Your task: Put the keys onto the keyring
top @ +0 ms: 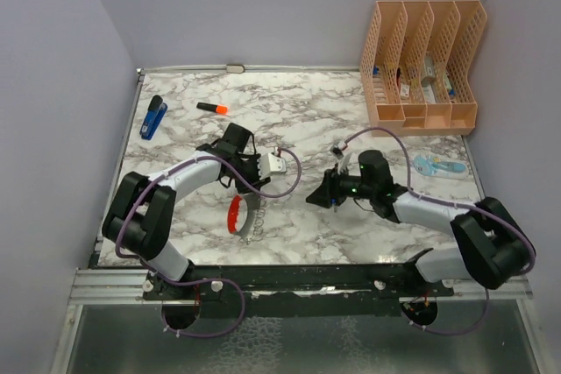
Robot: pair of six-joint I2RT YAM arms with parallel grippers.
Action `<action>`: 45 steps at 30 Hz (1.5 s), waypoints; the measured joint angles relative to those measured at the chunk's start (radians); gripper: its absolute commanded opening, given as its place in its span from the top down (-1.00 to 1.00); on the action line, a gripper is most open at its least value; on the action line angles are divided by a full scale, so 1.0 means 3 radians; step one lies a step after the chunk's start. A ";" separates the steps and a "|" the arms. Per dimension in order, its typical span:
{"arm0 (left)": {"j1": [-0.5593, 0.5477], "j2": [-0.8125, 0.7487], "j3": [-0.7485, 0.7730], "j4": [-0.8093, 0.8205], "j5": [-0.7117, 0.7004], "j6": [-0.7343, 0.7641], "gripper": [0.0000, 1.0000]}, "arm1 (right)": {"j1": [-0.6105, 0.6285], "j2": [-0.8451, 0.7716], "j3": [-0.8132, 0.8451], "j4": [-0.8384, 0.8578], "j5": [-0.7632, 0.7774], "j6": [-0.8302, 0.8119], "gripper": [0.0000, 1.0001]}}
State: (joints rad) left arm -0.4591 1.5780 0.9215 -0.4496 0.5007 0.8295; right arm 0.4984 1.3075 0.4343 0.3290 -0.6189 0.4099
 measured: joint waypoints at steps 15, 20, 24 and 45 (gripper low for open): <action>0.0207 -0.0023 -0.0001 -0.0004 0.0140 0.0032 0.38 | 0.0809 0.1567 0.1190 0.0460 0.0523 0.0305 0.34; 0.0312 -0.0072 -0.0011 -0.0005 0.0165 0.0056 0.38 | 0.0926 0.1896 0.1438 0.0507 0.0613 0.0350 0.37; 0.0355 -0.0146 -0.0038 -0.0006 0.0197 0.0061 0.38 | 0.0983 0.2027 0.1494 0.0511 0.0651 0.0370 0.38; 0.0399 -0.0380 -0.0050 -0.0010 0.0395 -0.0008 0.38 | 0.1019 0.2210 0.1659 0.0483 0.0713 0.0374 0.55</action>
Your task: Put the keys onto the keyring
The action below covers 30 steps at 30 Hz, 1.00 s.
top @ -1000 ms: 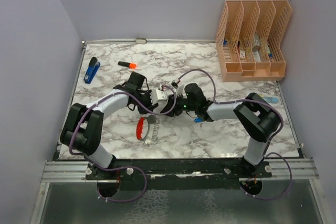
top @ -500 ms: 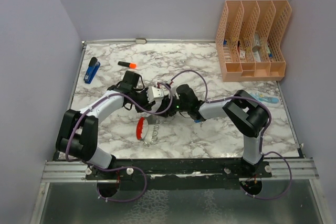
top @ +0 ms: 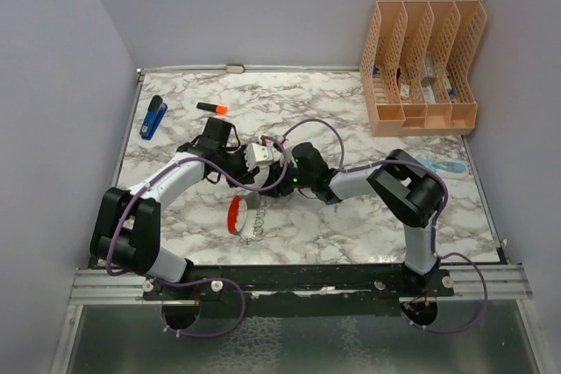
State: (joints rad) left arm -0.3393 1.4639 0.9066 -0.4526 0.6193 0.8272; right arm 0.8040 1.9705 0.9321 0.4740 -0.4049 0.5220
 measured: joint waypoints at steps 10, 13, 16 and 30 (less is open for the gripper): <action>0.0000 -0.0008 0.0094 -0.0047 0.0100 -0.0126 0.38 | 0.0029 0.0051 0.0029 -0.0037 0.0004 -0.0022 0.95; 0.0000 -0.0006 0.0193 -0.0045 0.0210 -0.0230 0.37 | 0.0029 -0.0009 0.0006 -0.0069 0.0045 -0.0058 0.98; 0.0000 -0.0008 0.0301 -0.0041 0.0376 -0.0360 0.37 | 0.0029 -0.0179 -0.0056 -0.0126 0.0097 -0.0125 0.97; 0.0000 -0.0025 0.0487 0.0109 0.1085 -0.0896 0.37 | 0.0029 -0.1305 -0.0348 -0.0295 0.0205 -0.0476 0.98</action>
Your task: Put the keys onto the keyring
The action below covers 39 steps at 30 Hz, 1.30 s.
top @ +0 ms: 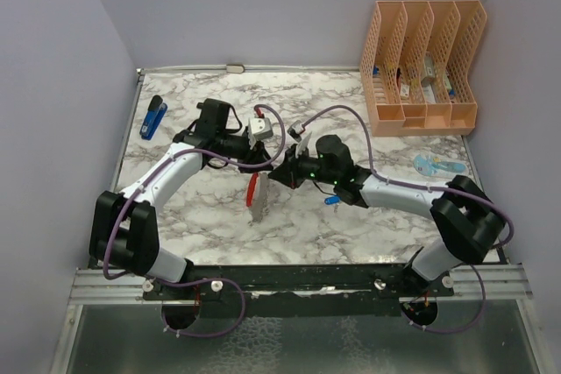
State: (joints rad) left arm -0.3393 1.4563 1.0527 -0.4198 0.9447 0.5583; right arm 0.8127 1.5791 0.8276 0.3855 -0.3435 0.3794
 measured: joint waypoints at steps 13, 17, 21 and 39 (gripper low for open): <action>0.0000 -0.0069 0.0014 0.0032 0.0298 -0.0043 0.41 | 0.0001 -0.0476 -0.0230 -0.0086 0.0182 -0.0114 0.98; 0.0000 -0.0074 0.0080 -0.0135 0.0345 0.0127 0.41 | 0.0001 -0.0622 -0.0286 -0.0136 0.0237 -0.0174 0.98; 0.0009 -0.0074 0.0187 -0.0374 0.0443 0.0351 0.41 | 0.0003 -0.0776 -0.0291 -0.0206 0.0267 -0.0243 0.98; 0.0013 0.0041 0.0329 -0.0806 0.0818 0.0725 0.41 | 0.0006 -0.0889 -0.0287 -0.0179 0.0195 -0.0322 0.97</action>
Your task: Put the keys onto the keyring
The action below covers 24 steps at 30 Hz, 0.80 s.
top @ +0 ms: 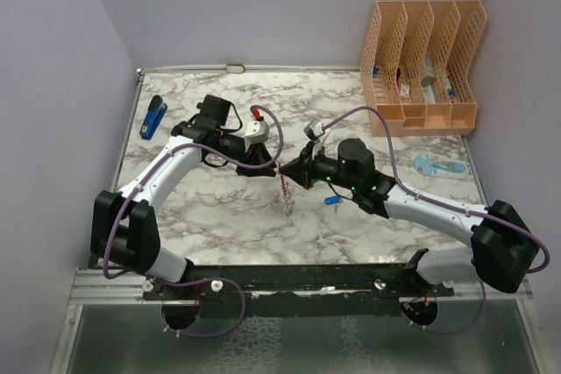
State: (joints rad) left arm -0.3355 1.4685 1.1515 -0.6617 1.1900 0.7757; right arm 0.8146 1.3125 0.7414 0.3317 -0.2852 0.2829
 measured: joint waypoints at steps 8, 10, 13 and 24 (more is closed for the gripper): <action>-0.0001 0.0072 0.0000 0.0034 0.0057 -0.0047 0.48 | 0.0003 0.0000 0.0013 0.0084 -0.0079 0.0001 0.98; -0.0001 0.0093 0.0000 0.0034 0.0070 -0.0060 0.49 | 0.0003 0.0001 0.0013 0.0108 -0.0083 0.0003 0.98; -0.0005 0.0109 0.0000 0.0036 0.0088 -0.0070 0.49 | 0.0004 0.0001 0.0013 0.0131 -0.0092 0.0003 0.98; -0.0018 0.0123 0.0001 0.0033 0.0150 -0.0075 0.51 | 0.0015 0.0008 0.0013 0.0196 -0.0100 0.0004 0.98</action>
State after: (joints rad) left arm -0.3408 1.5055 1.1519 -0.6518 1.2350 0.7532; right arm 0.8192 1.3148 0.7452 0.3904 -0.3153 0.2840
